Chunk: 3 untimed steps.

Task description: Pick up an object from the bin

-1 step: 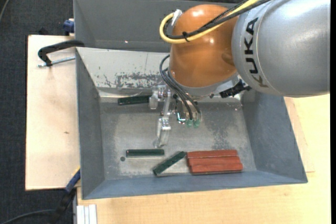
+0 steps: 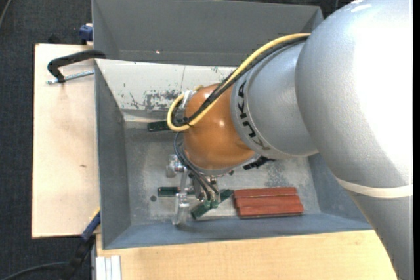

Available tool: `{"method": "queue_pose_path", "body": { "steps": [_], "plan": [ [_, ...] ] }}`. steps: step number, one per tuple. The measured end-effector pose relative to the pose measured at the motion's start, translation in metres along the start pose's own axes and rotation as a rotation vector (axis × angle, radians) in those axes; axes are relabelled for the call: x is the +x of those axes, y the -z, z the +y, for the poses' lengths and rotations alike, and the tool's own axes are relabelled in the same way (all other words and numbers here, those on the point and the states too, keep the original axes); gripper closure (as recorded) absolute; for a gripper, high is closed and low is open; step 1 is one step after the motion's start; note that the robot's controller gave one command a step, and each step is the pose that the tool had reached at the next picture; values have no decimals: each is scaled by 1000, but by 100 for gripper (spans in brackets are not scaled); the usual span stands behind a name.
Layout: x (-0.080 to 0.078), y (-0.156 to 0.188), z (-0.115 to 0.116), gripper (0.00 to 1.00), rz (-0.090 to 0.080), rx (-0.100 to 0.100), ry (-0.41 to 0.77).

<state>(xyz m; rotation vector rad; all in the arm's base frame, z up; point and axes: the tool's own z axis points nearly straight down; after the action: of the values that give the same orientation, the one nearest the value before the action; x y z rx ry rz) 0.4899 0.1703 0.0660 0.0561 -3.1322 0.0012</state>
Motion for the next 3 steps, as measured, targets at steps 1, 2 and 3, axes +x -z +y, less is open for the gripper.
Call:
{"method": "queue_pose_path", "body": {
  "steps": [1, 2, 3],
  "plan": [
    [-2, 35, 1, 0, -15, -5, -141],
    [-5, 43, 11, 0, -13, -5, -275],
    [-2, 2, 3, 0, -4, 0, -227]
  ]
}}
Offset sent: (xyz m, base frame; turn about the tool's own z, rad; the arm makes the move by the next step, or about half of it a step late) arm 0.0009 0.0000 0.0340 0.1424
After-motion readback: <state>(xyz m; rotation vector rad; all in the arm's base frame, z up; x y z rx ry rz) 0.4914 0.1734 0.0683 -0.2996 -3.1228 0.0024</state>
